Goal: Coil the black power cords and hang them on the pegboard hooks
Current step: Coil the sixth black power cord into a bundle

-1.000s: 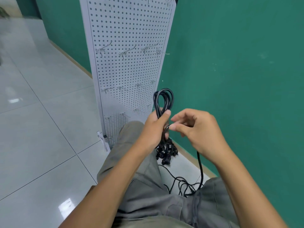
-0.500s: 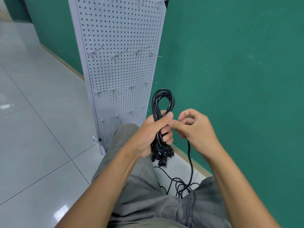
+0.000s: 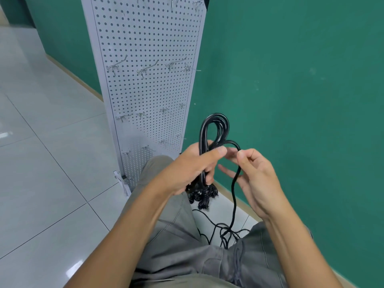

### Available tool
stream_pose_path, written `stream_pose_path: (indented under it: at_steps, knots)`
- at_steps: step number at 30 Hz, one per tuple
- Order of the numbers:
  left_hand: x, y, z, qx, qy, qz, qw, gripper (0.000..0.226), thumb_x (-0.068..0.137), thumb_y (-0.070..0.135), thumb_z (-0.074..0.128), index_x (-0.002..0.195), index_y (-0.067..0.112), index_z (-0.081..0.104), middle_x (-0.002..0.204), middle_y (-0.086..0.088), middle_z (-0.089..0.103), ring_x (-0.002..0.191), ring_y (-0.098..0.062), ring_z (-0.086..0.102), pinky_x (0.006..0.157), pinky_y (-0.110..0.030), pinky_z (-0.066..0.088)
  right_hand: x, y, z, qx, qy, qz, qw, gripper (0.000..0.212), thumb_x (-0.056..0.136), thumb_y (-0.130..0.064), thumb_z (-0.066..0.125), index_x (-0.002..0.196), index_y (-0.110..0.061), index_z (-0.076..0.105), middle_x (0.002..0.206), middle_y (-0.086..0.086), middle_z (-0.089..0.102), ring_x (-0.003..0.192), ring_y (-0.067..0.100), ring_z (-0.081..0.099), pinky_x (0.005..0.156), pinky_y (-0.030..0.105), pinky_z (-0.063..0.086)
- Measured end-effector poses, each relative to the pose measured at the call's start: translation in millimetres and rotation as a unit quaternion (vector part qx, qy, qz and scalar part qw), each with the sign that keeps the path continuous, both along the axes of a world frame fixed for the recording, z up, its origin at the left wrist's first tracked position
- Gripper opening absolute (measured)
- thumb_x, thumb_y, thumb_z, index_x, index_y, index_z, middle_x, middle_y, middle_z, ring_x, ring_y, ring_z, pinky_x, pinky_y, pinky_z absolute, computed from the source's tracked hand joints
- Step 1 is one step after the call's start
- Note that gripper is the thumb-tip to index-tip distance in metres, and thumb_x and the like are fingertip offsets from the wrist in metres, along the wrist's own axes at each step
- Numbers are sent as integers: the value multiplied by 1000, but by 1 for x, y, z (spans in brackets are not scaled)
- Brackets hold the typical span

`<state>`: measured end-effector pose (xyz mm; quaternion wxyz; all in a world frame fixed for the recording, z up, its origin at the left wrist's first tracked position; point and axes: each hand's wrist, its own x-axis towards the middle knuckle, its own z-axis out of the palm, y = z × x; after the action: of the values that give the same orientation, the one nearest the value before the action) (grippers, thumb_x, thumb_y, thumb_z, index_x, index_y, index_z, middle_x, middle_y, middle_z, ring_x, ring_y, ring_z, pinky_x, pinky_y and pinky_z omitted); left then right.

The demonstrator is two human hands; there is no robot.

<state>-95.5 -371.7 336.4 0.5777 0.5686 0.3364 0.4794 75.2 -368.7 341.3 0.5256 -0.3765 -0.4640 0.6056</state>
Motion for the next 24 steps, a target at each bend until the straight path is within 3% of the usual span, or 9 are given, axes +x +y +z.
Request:
stream_pose_path:
  at_steps: [2,4,7,10,13,16,20,23,24]
  knots:
    - [7,-3,0,17,37,6,999,47,107,23,54,66,40,69,56,-2,39,49,-18,44,56,-30,43,-4,-5,10,3,22,0,1000,15,103,-14,48,92,-7,54,123,13,69,122,23,64,96,46,58]
    - [13,-3,-2,28,67,26,997,40,107,20,52,75,39,66,52,8,50,49,-17,47,53,-24,44,-9,-10,22,13,27,-4,1000,16,106,-12,45,92,-7,52,132,15,66,115,17,69,85,35,61]
    - [17,1,-8,36,94,47,994,14,107,20,52,97,15,60,53,12,54,50,-14,48,51,-20,43,-16,-10,30,21,11,-28,999,16,107,-14,47,93,-8,52,143,18,58,116,17,67,73,27,57]
    - [19,4,-11,48,105,55,992,22,106,24,56,90,8,57,63,1,48,53,-16,47,52,-22,42,-24,-6,33,1,-5,-79,997,16,107,-20,51,99,-6,56,147,21,53,119,22,63,66,25,57]
    - [21,4,-9,61,119,50,990,28,106,26,57,82,12,54,62,4,52,53,-12,48,53,-18,40,-30,-1,40,9,-32,-120,992,17,104,-21,56,106,-6,62,144,10,58,121,0,59,95,21,53]
    - [22,5,-10,48,117,45,991,36,106,29,56,91,-4,52,61,-5,48,48,-8,46,49,-15,39,-36,5,44,14,-52,-138,989,21,102,-23,60,109,-5,65,143,12,60,126,6,59,109,26,46]
    - [22,5,-10,40,91,30,995,35,106,30,54,92,-2,53,69,-11,50,53,-13,54,52,-17,43,-42,10,46,-8,-38,-152,988,25,99,-24,66,112,-3,68,137,10,64,127,11,60,104,22,48]
    - [26,1,-8,39,72,30,996,27,108,20,51,84,10,58,67,9,59,58,-8,58,61,-17,46,-42,11,47,-52,-11,-144,988,25,93,-29,72,104,-6,72,109,7,73,101,20,70,88,32,58]
    - [28,0,-10,37,70,31,996,29,109,22,51,85,5,58,66,3,56,60,-12,54,64,-24,45,-41,11,49,-60,-11,-141,988,25,91,-30,74,102,-8,73,103,6,73,95,22,70,84,35,59]
